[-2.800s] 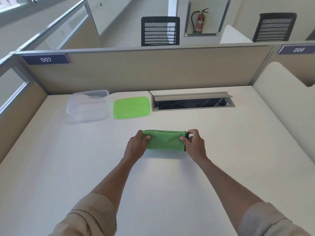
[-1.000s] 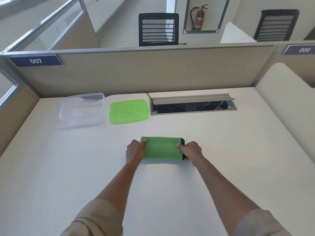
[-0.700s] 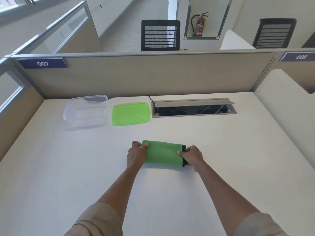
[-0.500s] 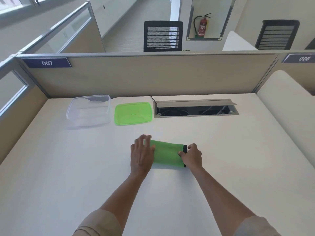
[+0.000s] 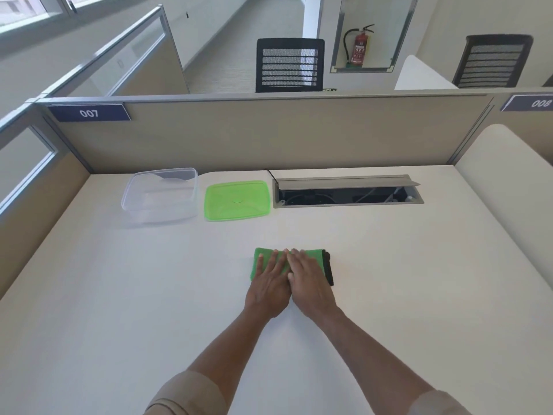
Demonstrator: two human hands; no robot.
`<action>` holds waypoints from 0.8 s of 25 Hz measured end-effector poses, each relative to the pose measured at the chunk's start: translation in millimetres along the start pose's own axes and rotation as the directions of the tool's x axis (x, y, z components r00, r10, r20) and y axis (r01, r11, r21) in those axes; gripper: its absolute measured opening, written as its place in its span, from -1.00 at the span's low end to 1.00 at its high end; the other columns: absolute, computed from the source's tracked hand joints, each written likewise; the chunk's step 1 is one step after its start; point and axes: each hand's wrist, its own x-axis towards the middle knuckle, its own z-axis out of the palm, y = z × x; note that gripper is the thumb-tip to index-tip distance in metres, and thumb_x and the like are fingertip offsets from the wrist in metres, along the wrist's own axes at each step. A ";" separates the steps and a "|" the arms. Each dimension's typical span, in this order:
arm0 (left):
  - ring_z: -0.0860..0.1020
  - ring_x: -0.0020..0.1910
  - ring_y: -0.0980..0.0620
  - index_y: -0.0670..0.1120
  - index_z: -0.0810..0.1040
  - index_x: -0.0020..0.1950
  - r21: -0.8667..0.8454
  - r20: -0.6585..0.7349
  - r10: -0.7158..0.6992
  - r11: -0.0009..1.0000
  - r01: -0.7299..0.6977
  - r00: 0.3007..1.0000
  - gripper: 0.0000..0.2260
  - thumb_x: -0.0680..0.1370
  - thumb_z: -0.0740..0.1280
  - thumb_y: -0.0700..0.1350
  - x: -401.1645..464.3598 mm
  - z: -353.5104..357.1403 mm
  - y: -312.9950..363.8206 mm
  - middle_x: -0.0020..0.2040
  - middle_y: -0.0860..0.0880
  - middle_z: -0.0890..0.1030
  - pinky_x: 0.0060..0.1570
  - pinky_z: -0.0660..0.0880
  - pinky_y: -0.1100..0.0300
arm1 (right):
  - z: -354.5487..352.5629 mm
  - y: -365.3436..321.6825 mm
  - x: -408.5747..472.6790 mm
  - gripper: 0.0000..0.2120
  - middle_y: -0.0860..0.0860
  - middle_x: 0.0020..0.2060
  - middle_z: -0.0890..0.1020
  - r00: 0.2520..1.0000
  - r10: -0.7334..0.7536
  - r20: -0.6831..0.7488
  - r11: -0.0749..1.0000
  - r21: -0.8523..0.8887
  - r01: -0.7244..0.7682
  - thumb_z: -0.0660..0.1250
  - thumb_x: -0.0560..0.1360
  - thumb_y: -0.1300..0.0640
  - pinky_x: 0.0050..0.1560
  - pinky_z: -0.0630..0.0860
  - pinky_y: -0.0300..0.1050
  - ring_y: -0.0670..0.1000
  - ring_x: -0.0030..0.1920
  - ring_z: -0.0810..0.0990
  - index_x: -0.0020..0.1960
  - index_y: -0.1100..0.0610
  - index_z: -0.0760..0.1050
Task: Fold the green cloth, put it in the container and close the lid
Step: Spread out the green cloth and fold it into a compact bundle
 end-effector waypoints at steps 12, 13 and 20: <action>-0.12 0.59 -0.03 -0.04 0.03 0.61 -0.088 -0.017 -0.123 0.989 0.121 0.992 -0.50 0.68 -0.05 0.04 -7.9 -0.2 -12.7 0.62 0.01 0.00 0.50 -0.24 -0.14 | 7.9 30.6 -22.4 -0.50 0.01 0.57 0.14 0.991 0.116 0.067 0.981 -0.162 -0.104 -0.05 0.67 -0.01 0.54 -0.04 0.03 0.02 0.58 0.01 0.57 0.12 0.09; -0.12 0.59 -0.03 -0.03 0.03 0.61 -0.102 -0.014 -0.136 0.986 0.134 0.991 -0.51 0.68 -0.05 0.04 -7.5 -1.3 -13.0 0.62 0.01 0.00 0.50 -0.23 -0.14 | 7.1 31.3 -22.3 -0.51 0.01 0.57 0.15 0.988 0.137 0.069 0.979 -0.159 -0.124 -0.05 0.67 0.00 0.54 -0.03 0.04 0.02 0.58 0.01 0.56 0.12 0.11; 0.08 0.57 -0.12 0.06 0.13 0.59 -0.289 0.027 -0.363 0.889 0.355 0.931 -0.54 0.68 -0.01 0.02 -3.2 -8.9 -20.0 0.62 -0.03 0.03 0.50 0.03 -0.14 | -9.5 33.8 -17.3 -0.64 0.06 0.49 0.31 0.924 0.383 -0.008 0.921 0.088 -0.381 0.18 0.61 0.11 0.26 0.43 0.08 0.18 0.34 0.41 0.39 0.09 0.42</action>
